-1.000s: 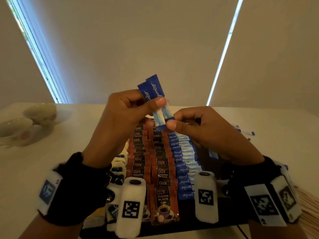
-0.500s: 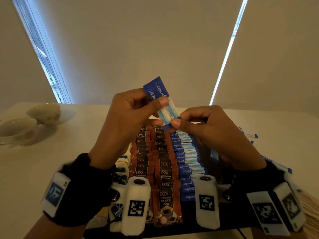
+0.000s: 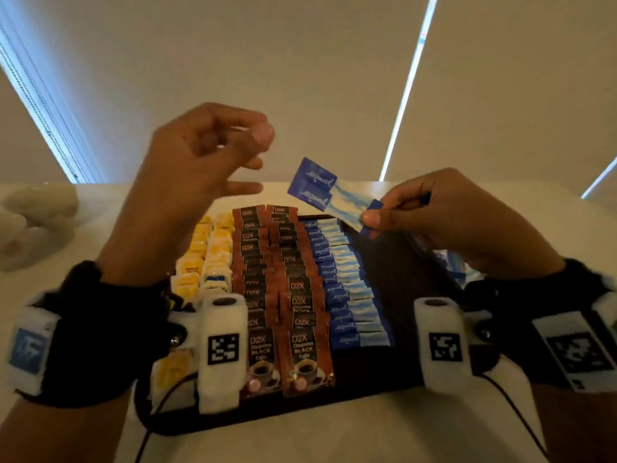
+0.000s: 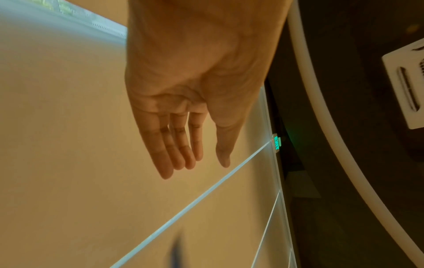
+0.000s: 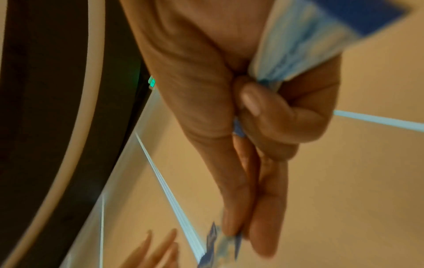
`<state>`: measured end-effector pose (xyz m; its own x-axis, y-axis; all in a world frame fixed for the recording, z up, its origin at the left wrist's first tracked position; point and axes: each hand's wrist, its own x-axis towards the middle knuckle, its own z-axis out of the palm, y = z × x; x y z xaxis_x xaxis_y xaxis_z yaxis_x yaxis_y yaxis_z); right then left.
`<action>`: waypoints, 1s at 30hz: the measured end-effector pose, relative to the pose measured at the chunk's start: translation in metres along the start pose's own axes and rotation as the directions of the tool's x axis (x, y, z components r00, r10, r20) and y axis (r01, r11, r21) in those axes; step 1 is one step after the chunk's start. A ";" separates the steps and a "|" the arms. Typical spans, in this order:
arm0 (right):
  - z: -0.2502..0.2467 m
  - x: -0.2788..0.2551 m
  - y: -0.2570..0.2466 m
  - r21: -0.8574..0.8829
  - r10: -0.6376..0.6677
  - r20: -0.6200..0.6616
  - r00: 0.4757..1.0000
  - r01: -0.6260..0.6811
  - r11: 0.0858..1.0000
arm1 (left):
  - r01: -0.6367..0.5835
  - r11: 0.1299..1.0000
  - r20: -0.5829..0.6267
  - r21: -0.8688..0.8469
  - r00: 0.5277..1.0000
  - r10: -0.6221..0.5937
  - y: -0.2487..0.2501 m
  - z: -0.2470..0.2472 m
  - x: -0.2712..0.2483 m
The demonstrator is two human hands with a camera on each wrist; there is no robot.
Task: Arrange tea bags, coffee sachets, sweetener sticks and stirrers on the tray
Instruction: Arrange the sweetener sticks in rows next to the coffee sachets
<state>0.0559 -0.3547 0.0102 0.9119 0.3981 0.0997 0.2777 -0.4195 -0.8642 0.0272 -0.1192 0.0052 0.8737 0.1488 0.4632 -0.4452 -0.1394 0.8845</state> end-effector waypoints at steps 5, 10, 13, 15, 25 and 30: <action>-0.041 -0.018 0.035 -0.461 0.441 0.241 0.865 -0.298 0.836 | -0.080 0.994 -0.013 0.071 0.997 0.082 -0.002 -0.039 0.013; -0.026 -0.030 0.074 -0.611 0.667 0.390 0.635 -0.364 0.703 | -0.050 0.993 0.011 0.109 0.999 0.049 -0.016 -0.068 0.025; -0.009 -0.028 0.084 -0.620 0.684 0.447 0.577 -0.351 0.702 | -0.053 0.990 0.000 0.132 0.999 0.053 -0.015 -0.068 0.028; -0.002 -0.025 0.083 -0.632 0.699 0.455 0.552 -0.354 0.690 | -0.031 0.990 -0.037 0.141 0.999 0.036 -0.015 -0.066 0.032; 0.017 -0.013 0.082 -0.654 0.708 0.419 0.568 -0.352 0.670 | -0.004 0.983 -0.037 0.181 0.999 0.011 -0.016 -0.067 0.038; 0.015 -0.010 0.084 -0.664 0.673 0.405 0.619 -0.306 0.682 | -0.014 0.982 -0.007 0.189 1.000 0.016 -0.016 -0.062 0.034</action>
<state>0.0658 -0.3816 -0.0712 0.6287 0.2944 -0.7198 0.1107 -0.9500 -0.2920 0.0513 -0.0511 0.0102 0.8653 0.1535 0.4773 -0.4121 -0.3243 0.8515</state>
